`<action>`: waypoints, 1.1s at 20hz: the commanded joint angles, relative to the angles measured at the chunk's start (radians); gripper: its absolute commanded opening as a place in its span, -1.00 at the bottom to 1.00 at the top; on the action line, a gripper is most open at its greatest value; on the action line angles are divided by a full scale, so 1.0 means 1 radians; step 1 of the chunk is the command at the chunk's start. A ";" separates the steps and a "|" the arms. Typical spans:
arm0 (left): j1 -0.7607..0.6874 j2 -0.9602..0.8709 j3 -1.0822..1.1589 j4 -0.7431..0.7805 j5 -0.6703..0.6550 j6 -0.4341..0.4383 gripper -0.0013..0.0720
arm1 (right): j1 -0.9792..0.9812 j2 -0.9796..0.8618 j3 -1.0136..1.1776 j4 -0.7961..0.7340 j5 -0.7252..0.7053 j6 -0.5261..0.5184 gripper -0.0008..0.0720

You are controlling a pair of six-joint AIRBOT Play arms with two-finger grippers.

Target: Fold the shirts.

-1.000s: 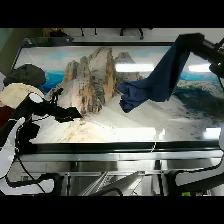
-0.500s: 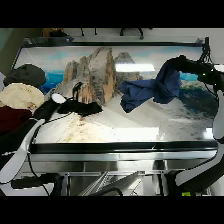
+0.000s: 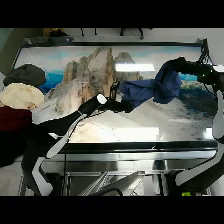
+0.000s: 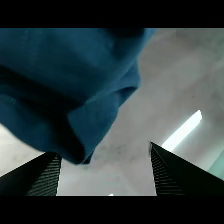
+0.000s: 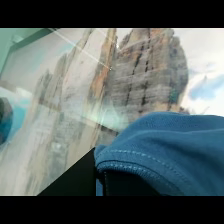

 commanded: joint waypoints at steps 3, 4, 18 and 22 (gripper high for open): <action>-0.016 -0.159 0.209 0.007 -0.098 -0.012 0.64 | 0.001 0.000 0.000 0.000 0.002 -0.003 -0.92; -0.010 -0.172 0.225 0.006 -0.117 -0.013 0.64 | 0.001 0.000 0.000 0.000 0.002 -0.003 -0.92; 0.252 0.259 0.237 0.251 -0.388 -0.052 -0.93 | -0.113 0.175 0.020 0.202 0.041 -0.043 -0.92; 0.463 0.625 0.237 0.293 -0.444 -0.042 -0.93 | -0.272 0.363 0.023 0.312 0.033 -0.032 -0.92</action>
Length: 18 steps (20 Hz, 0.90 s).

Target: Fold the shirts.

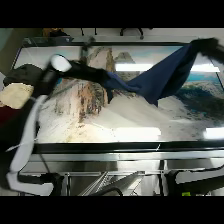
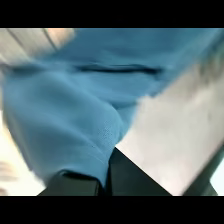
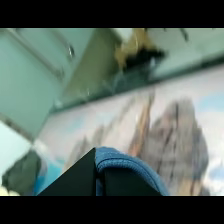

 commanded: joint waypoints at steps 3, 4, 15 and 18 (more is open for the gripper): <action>0.276 0.422 0.000 0.042 -0.127 0.048 -0.93 | -0.150 0.249 0.004 0.079 -0.006 0.010 -0.92; 0.319 0.463 0.000 0.042 -0.152 0.053 -0.93 | -0.164 0.289 0.004 0.051 -0.010 0.025 -0.92; 0.347 0.319 -0.213 0.040 -0.392 0.095 -0.92 | 0.064 0.270 -0.270 -0.248 0.151 0.187 -0.92; 0.292 0.183 -0.392 0.042 -0.291 0.124 -0.92 | 0.191 0.148 -0.416 -0.440 0.018 0.190 -0.92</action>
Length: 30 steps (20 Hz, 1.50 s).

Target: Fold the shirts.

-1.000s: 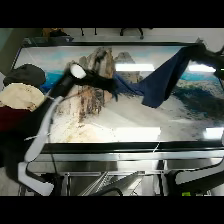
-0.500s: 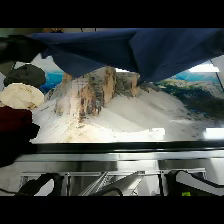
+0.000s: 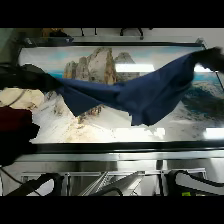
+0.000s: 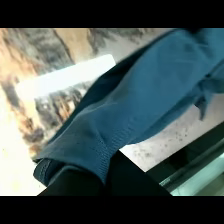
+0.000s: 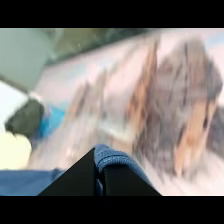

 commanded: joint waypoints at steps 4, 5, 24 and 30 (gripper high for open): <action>-0.031 -0.301 -0.264 -0.005 0.079 0.068 -0.92 | 0.119 -0.315 -0.165 -0.177 -0.160 -0.004 -0.33; -0.023 -0.346 -0.272 -0.006 0.077 0.069 -0.92 | 0.106 -0.350 -0.152 -0.178 -0.159 -0.004 0.21; -0.012 -0.457 -0.096 -0.011 0.010 0.074 -0.92 | 0.048 -0.303 -0.444 -0.354 -0.187 -0.019 0.30; -0.010 -0.447 -0.095 -0.039 0.007 0.064 -0.92 | 0.098 -0.335 -0.406 -0.035 -0.085 -0.233 -0.91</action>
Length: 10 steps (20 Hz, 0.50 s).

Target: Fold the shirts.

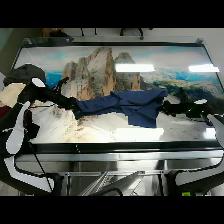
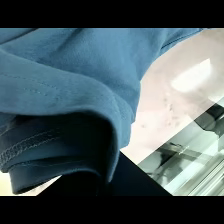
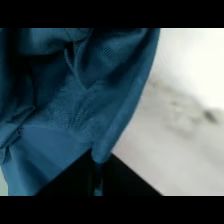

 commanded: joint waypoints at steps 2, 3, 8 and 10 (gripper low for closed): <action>0.010 0.060 0.032 -0.114 -0.009 -0.001 -0.92 | 0.006 0.034 0.135 0.290 0.206 -0.133 -0.92; 0.019 0.104 0.085 -0.161 -0.023 -0.001 -0.92 | -0.008 0.068 0.214 0.370 0.246 -0.133 -0.92; 0.119 0.365 0.656 -0.232 -0.079 -0.101 -0.92 | -0.201 0.245 0.851 0.708 0.262 -0.126 -0.92; 0.172 0.459 0.874 -0.231 -0.039 -0.100 -0.92 | -0.290 0.299 1.048 0.706 0.187 -0.081 -0.92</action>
